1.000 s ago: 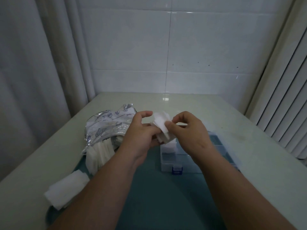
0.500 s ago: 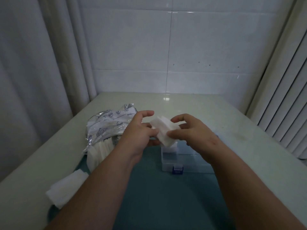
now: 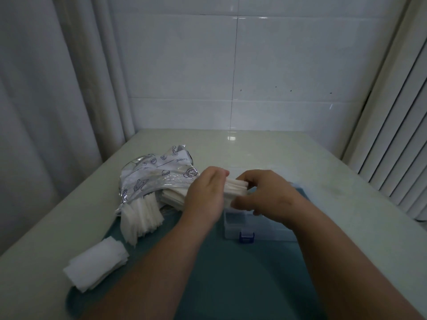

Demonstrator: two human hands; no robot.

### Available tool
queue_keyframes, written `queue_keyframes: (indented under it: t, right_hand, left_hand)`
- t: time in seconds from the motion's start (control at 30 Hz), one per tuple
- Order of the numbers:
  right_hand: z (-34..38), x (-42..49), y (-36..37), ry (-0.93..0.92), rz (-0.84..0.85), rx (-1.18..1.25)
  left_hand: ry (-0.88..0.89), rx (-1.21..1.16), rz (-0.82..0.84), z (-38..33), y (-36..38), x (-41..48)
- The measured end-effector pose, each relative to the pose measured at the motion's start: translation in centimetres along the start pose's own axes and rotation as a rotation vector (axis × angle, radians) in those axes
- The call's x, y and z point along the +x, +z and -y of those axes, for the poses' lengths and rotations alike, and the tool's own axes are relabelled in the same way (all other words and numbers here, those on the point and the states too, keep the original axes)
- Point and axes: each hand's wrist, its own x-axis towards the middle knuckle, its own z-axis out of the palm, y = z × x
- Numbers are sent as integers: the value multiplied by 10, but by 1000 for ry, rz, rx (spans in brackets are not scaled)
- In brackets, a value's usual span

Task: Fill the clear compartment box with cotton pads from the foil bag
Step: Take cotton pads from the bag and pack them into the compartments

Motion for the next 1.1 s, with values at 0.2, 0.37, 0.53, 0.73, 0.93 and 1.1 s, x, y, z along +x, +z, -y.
queue_keyframes:
  t: [0.2, 0.37, 0.53, 0.73, 0.93, 1.1]
  right_hand:
    - [0, -1, 2, 43, 53, -16]
    - [2, -1, 2, 24, 55, -27]
    - [0, 1, 1, 6, 13, -1]
    - [-1, 1, 3, 22, 2, 59]
    - [-2, 3, 6, -4, -14, -24]
    - [-1, 3, 5, -6, 2, 31]
  left_hand:
    - [-50, 63, -52, 10, 8, 3]
    - [-128, -92, -94, 4, 7, 1]
    - [-66, -64, -106, 3, 7, 1]
    - [-116, -6, -99, 2, 8, 0]
    - [-121, 134, -87, 6, 8, 3]
    - [-82, 133, -41, 3, 4, -2]
